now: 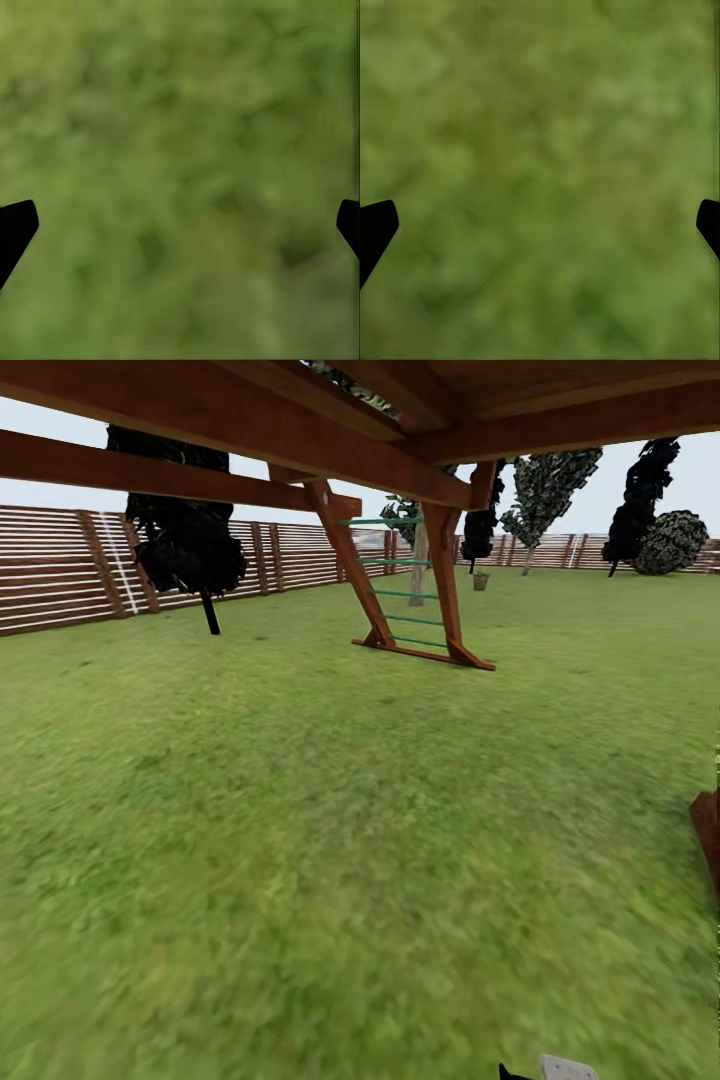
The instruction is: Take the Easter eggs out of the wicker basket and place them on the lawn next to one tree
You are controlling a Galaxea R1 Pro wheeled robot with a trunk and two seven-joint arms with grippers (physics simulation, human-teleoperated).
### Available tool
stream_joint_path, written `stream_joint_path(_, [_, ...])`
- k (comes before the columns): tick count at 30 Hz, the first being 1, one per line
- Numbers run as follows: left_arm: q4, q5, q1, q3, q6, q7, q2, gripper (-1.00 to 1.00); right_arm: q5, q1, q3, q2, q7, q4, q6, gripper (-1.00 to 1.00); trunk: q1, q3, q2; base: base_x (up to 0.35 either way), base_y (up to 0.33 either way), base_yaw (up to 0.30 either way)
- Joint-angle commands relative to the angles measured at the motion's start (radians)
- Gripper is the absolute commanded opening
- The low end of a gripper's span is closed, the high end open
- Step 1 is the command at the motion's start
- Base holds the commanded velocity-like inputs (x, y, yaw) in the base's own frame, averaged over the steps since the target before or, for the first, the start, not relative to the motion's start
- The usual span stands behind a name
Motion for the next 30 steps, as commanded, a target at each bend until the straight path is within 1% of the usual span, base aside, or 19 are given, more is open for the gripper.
stream_joint_path(1, [0.001,-0.001,0.0,-0.001,-0.003,0.005,0.0,1.0,-0.007,-0.001,0.0,0.0,0.0,0.001,-0.004,1.0,0.0,-0.001,0.0,0.328,0.081,-0.247])
stream_joint_path(17, [0.001,-0.001,0.0,-0.002,-0.003,0.005,-0.001,1.0,-0.008,-0.001,-0.001,0.0,0.0,-0.001,-0.004,1.0,0.0,-0.001,0.0,0.325,0.089,-0.247])
stream_joint_path(21, [0.001,-0.001,0.0,-0.013,-0.006,0.005,-0.009,1.0,-0.008,-0.001,-0.002,0.0,0.0,-0.001,-0.004,1.0,0.0,-0.001,0.0,0.096,0.024,-0.247])
stream_joint_path(23, [0.001,0.0,0.0,-0.02,-0.021,0.005,-0.013,1.0,-0.009,-0.001,-0.003,0.0,0.0,-0.001,-0.004,1.0,0.0,-0.001,0.0,0.019,0.005,-0.247])
stream_joint_path(26, [0.001,0.0,0.0,-0.023,-0.03,0.005,-0.015,1.0,-0.009,-0.001,-0.003,0.0,0.0,-0.001,-0.004,1.0,0.0,-0.001,0.0,0.093,0.034,-0.247])
stream_joint_path(30, [0.001,0.0,0.001,-0.024,-0.033,0.005,-0.015,1.0,-0.009,-0.001,-0.003,0.0,0.0,-0.001,-0.004,1.0,0.0,-0.001,0.0,0.228,0.137,-0.247])
